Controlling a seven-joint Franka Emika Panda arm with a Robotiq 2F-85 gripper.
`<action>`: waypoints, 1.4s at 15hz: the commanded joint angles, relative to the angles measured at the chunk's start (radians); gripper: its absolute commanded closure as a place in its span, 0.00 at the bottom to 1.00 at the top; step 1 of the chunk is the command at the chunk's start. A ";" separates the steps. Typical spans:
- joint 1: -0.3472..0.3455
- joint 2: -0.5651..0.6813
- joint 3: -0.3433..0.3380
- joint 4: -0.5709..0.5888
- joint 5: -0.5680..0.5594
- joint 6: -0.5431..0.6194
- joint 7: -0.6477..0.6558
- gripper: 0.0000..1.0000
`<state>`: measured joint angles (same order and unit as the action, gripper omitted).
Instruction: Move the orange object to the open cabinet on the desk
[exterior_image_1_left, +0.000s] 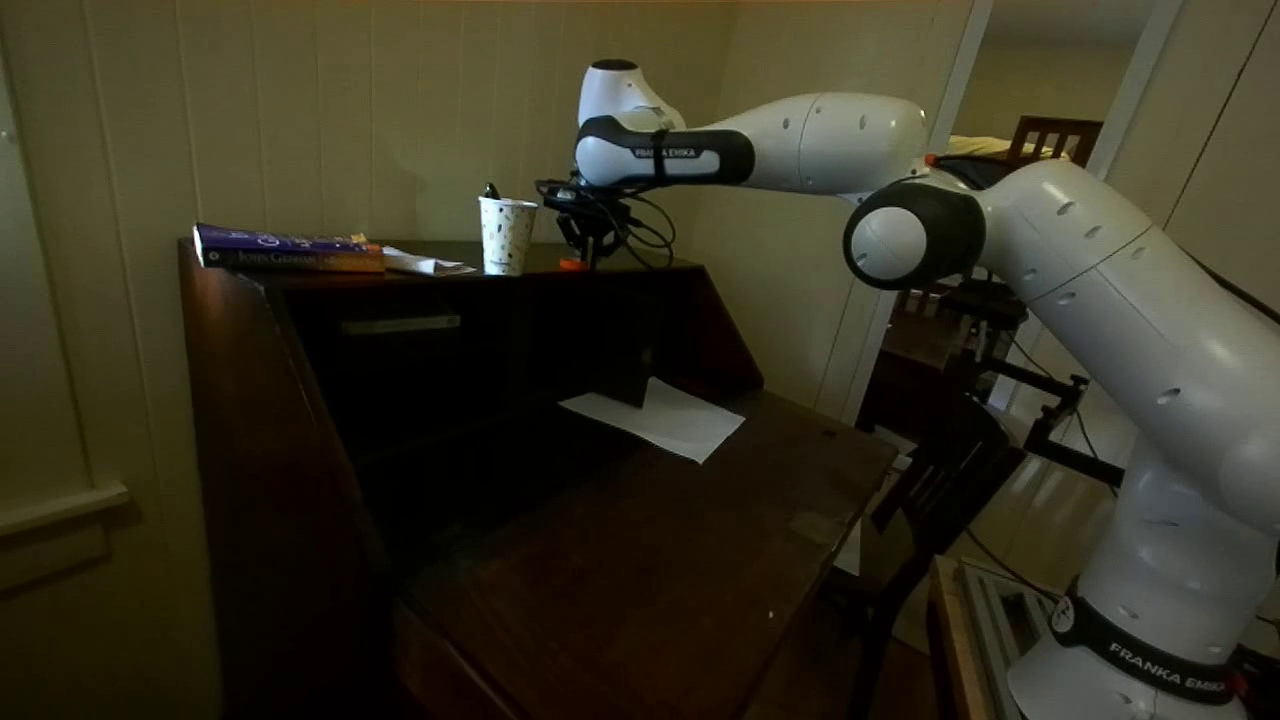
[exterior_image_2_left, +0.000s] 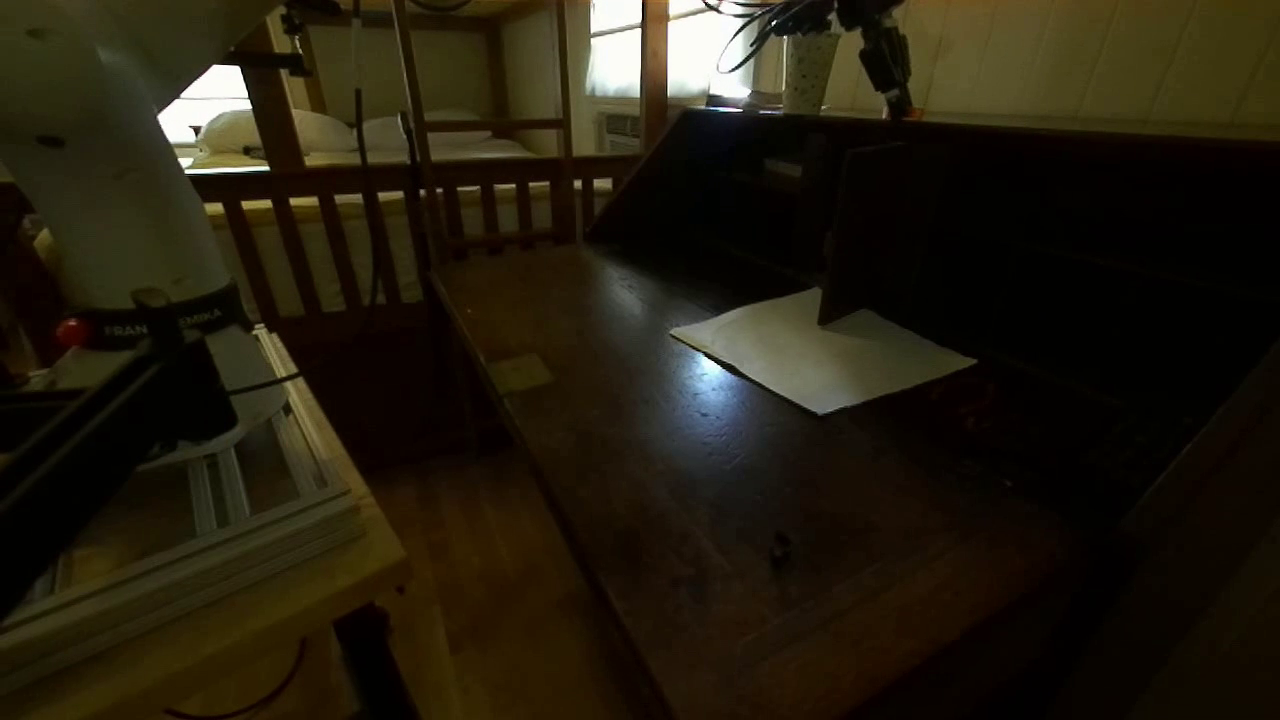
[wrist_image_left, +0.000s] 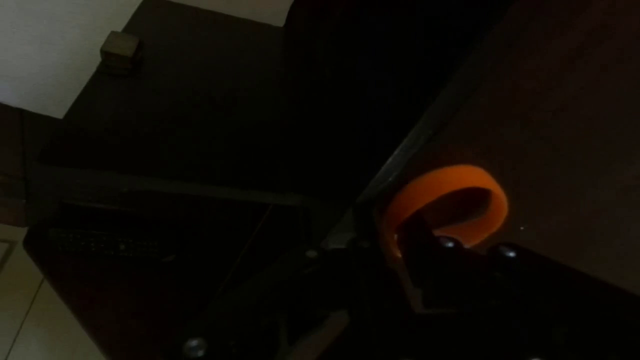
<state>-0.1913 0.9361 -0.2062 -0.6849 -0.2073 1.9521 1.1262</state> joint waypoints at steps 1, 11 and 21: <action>-0.023 -0.032 0.021 -0.017 0.029 -0.034 -0.022 1.00; -0.121 -0.267 0.196 -0.408 0.072 0.186 -0.531 1.00; -0.406 -0.508 0.408 -0.847 0.270 0.258 -1.210 1.00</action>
<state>-0.5061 0.5651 0.1470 -1.3345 -0.0089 2.2235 0.1105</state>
